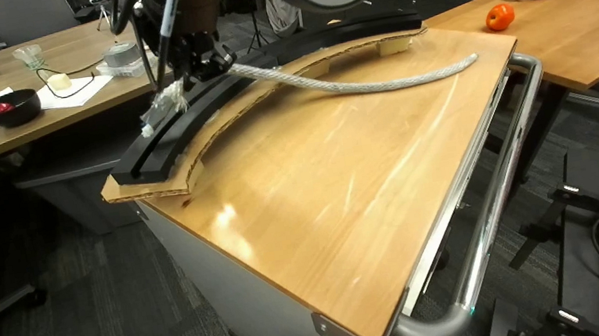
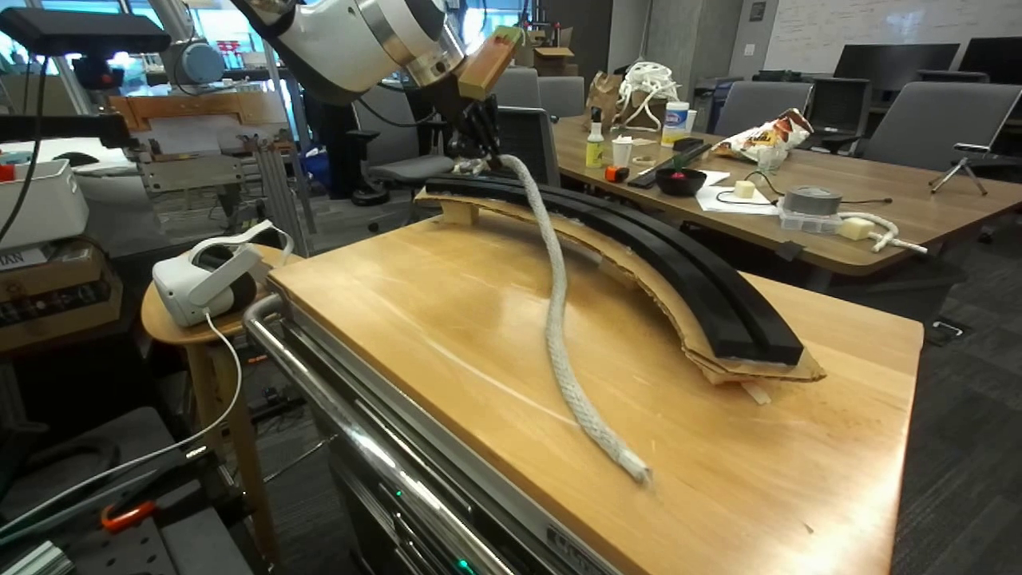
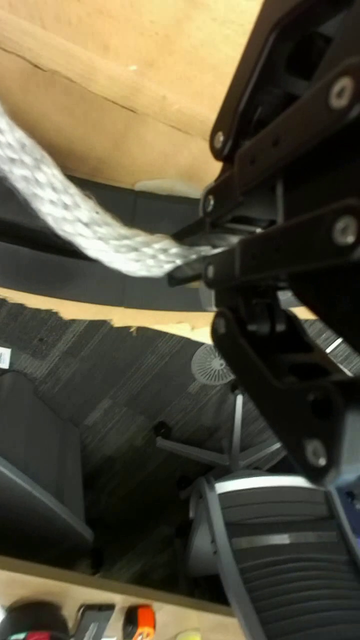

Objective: Put the white rope on the black board

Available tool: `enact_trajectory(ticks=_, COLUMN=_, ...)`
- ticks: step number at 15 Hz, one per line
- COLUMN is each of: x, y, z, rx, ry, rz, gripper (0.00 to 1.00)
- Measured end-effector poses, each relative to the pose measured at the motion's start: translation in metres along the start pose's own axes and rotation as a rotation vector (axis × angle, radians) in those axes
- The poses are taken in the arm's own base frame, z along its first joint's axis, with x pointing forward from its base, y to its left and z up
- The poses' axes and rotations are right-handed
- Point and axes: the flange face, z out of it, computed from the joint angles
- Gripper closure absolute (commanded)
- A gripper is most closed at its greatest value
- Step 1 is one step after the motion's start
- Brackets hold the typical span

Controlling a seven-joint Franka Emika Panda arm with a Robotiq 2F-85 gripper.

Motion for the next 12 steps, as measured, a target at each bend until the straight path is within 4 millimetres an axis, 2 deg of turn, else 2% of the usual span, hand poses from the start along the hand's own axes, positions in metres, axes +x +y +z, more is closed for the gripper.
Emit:
enact_trajectory(ticks=3, x=0.021, y=0.005, z=0.007, rx=0.071, ry=0.047, rz=-0.119, gripper=0.95)
enact_trajectory(ticks=4, x=0.024, y=0.008, z=0.009, rx=0.092, ry=0.056, rz=-0.153, gripper=0.64)
enact_trajectory(ticks=6, x=0.024, y=0.015, z=0.010, rx=0.118, ry=0.064, rz=-0.207, gripper=0.56)
enact_trajectory(ticks=9, x=0.018, y=0.027, z=0.008, rx=0.115, ry=0.064, rz=-0.241, gripper=0.34)
enact_trajectory(ticks=12, x=0.001, y=0.036, z=0.003, rx=0.104, ry=0.031, rz=-0.160, gripper=0.10)
